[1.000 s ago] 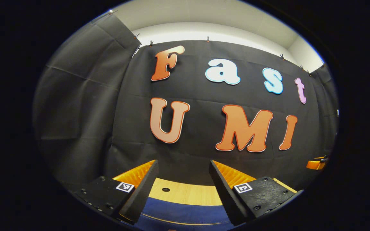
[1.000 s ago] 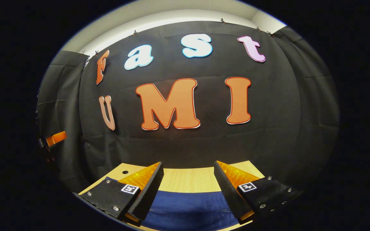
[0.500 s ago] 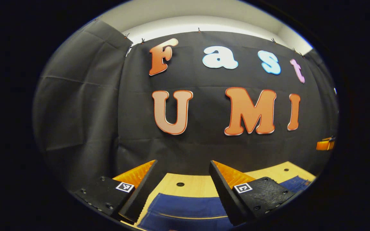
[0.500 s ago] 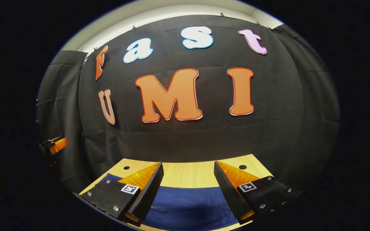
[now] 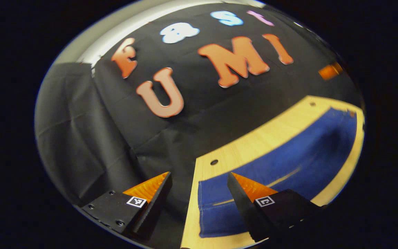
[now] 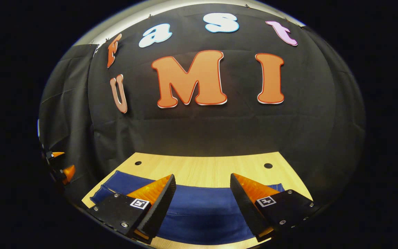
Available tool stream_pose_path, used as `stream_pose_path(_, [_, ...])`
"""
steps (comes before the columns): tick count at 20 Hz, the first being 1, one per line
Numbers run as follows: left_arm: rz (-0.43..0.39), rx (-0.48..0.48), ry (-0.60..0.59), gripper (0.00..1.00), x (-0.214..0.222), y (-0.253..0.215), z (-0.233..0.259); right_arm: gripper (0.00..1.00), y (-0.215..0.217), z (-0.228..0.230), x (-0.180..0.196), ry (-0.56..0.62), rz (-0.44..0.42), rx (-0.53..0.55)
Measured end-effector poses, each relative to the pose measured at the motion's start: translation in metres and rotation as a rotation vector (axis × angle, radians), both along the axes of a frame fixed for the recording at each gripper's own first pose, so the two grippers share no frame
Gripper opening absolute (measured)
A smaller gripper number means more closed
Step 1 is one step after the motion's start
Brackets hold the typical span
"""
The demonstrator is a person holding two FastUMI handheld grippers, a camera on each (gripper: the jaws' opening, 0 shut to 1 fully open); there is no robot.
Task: Grasp the waist and the cuffs of the jeans and fold them to make the two legs overlap; first hold the waist and fold one-third of the jeans toward the cuffs, then hold the cuffs and fold the remaining one-third in the same direction to finish folding.
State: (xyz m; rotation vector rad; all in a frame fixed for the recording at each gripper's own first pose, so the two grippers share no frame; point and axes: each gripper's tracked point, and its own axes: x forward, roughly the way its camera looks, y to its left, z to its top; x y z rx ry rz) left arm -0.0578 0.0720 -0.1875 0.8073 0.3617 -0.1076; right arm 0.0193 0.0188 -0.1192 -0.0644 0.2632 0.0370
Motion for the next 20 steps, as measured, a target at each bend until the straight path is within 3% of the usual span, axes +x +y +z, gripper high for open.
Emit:
stream_pose_path(5, [-0.261,0.288,0.255,0.98,-0.042,-0.014,-0.093,0.97,0.001,-0.026,0.001,0.054,0.01,-0.009])
stream_pose_path(10, [-0.457,0.544,0.388,0.98,-0.075,0.006,-0.152,0.97,-0.014,-0.054,-0.004,0.116,-0.012,-0.014])
stream_pose_path(16, [-0.513,0.691,0.519,0.98,-0.088,0.037,-0.195,0.97,-0.032,-0.072,-0.007,0.186,-0.038,-0.017])
stream_pose_path(20, [-0.482,0.687,0.598,0.99,-0.077,0.059,-0.219,0.98,-0.04,-0.069,-0.005,0.172,-0.052,-0.061])
